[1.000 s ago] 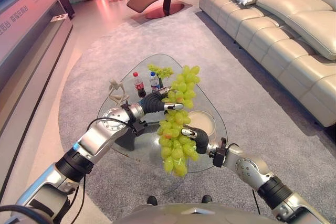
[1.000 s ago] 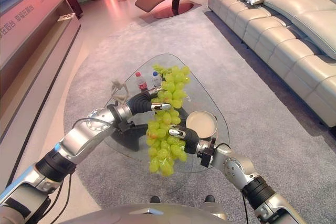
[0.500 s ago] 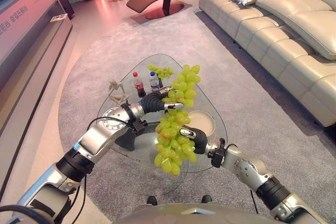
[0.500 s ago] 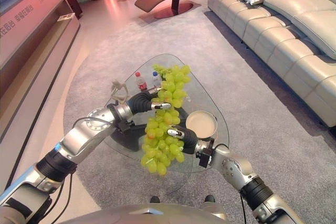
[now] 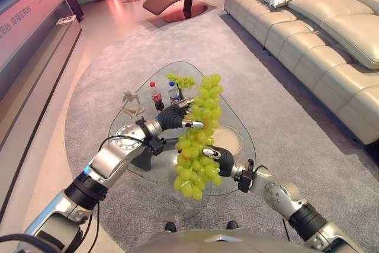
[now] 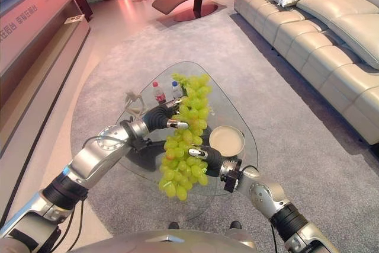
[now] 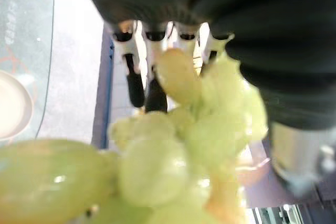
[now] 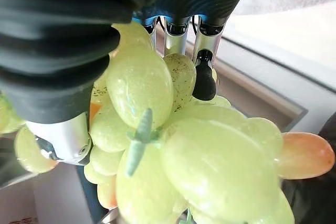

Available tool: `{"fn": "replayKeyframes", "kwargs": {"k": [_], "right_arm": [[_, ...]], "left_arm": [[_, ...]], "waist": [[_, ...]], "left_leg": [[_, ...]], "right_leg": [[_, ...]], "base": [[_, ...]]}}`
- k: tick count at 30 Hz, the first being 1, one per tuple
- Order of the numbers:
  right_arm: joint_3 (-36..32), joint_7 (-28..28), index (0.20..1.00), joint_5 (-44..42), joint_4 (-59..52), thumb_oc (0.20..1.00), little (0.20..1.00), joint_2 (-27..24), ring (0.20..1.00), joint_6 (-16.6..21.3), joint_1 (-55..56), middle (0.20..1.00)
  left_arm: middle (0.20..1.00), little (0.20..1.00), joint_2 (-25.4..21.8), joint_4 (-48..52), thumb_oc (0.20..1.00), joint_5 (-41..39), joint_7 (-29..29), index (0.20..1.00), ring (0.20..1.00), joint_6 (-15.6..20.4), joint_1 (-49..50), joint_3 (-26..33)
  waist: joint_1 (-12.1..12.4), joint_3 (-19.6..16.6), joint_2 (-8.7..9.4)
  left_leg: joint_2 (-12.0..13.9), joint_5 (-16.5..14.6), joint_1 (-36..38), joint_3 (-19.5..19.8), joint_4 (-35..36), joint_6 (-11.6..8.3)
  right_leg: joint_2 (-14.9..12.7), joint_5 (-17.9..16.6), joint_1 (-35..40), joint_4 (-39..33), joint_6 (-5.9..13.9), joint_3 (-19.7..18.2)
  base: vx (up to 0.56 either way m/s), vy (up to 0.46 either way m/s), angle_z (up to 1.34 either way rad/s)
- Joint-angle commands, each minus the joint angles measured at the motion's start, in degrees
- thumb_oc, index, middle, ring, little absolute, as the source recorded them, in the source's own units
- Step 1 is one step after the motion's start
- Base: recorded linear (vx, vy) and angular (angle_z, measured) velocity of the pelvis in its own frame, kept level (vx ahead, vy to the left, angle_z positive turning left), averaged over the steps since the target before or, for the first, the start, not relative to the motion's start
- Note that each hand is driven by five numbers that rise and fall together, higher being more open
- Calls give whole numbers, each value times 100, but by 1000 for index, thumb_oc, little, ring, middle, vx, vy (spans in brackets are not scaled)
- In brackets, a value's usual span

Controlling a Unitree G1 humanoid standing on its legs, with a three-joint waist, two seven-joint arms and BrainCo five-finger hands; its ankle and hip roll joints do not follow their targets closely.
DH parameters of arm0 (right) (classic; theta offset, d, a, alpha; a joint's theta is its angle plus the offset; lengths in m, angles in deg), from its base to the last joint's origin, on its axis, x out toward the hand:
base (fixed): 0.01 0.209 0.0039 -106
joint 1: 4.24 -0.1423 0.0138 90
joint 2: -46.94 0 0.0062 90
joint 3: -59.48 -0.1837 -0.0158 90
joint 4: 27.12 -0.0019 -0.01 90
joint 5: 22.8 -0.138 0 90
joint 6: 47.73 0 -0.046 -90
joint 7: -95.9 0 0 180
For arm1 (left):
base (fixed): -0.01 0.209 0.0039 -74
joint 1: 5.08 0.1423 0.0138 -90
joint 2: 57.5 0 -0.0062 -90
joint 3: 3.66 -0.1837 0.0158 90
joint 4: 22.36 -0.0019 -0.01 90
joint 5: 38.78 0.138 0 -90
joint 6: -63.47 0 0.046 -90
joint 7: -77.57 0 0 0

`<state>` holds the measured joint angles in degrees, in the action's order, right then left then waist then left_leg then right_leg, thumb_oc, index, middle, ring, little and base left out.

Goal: Pick up fruits into the plate

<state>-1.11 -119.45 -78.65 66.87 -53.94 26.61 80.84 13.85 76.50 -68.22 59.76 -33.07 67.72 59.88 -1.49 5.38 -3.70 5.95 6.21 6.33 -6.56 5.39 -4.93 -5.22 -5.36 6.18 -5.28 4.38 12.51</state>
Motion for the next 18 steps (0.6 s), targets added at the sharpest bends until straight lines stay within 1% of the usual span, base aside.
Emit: {"fn": "replayKeyframes", "kwargs": {"k": [1, 4, 6, 10, 11, 13, 14, 18], "right_arm": [[-386, 5, 200, -10, -440, 200, 200, 193, 200, 423, -155, 200], [-549, 40, 200, 90, -439, 200, 200, 94, 200, 480, -79, 200], [-793, 70, 200, 265, -405, 200, 200, -48, 200, 565, 36, 200], [-1182, 53, 200, 506, -370, 200, 200, -294, 200, 576, 175, 200], [-1339, 54, 200, 587, -335, 200, 200, -415, 200, 577, 211, 200], [-1465, 38, 200, 628, -288, 200, 200, -517, 200, 580, 237, 200], [-1630, 16, 200, 780, -163, 200, 200, -626, 200, 619, 258, 200], [-1870, 31, 200, 1042, 2, 200, 200, -806, 200, 661, 274, 200]], "left_arm": [[1000, 1000, 9, -97, 1000, -304, 144, 1000, 1000, 350, -231, 453], [1000, 1000, -41, -131, 1000, -339, 134, 1000, 1000, 428, -83, 601], [1000, 1000, -77, -205, 1000, -327, 182, 1000, 1000, 506, 133, 801], [1000, 1000, -168, -334, 1000, -277, 165, 1000, 1000, 633, 510, 1148], [1000, 1000, -195, -412, 1000, -256, 193, 1000, 1000, 658, 679, 1294], [1000, 1000, -217, -525, 1000, -297, 195, 1000, 1000, 677, 795, 1396], [1000, 1000, -219, -727, 1000, -284, 218, 1000, 1000, 690, 936, 1525], [1000, 1000, -201, -1092, 1000, -305, 249, 1000, 1000, 698, 1187, 1712]], "waist": [[-16, 16, 371], [-16, 34, 380], [-17, 51, 391], [-10, 72, 410], [-3, 79, 419], [-2, 91, 430], [2, 100, 444], [22, 137, 467]], "left_leg": [[-325, -441, 224, -143, -39, 170], [-319, -439, 222, -148, -39, 168], [-310, -442, 212, -158, -39, 166], [-291, -438, 205, -170, -39, 151], [-282, -435, 203, -176, -39, 143], [-278, -433, 205, -178, -39, 140], [-270, -427, 202, -183, -39, 130], [-257, -423, 192, -180, -39, 118]], "right_leg": [[-112, 88, 195, 28, 262, -3], [-110, 80, 190, 28, 259, -6], [-113, 82, 178, 28, 254, -11], [-111, 78, 171, 28, 253, -4], [-113, 78, 173, 28, 252, 6], [-111, 79, 179, 28, 248, 9], [-112, 79, 181, 28, 246, 18], [-114, 71, 175, 28, 245, 42]], "base": [[0, 0, 0], [-8, 0, -2], [-24, -3, -7], [-14, -10, -4], [0, 0, 0], [0, 0, 0], [0, 0, 0], [-2, -17, 0]]}}
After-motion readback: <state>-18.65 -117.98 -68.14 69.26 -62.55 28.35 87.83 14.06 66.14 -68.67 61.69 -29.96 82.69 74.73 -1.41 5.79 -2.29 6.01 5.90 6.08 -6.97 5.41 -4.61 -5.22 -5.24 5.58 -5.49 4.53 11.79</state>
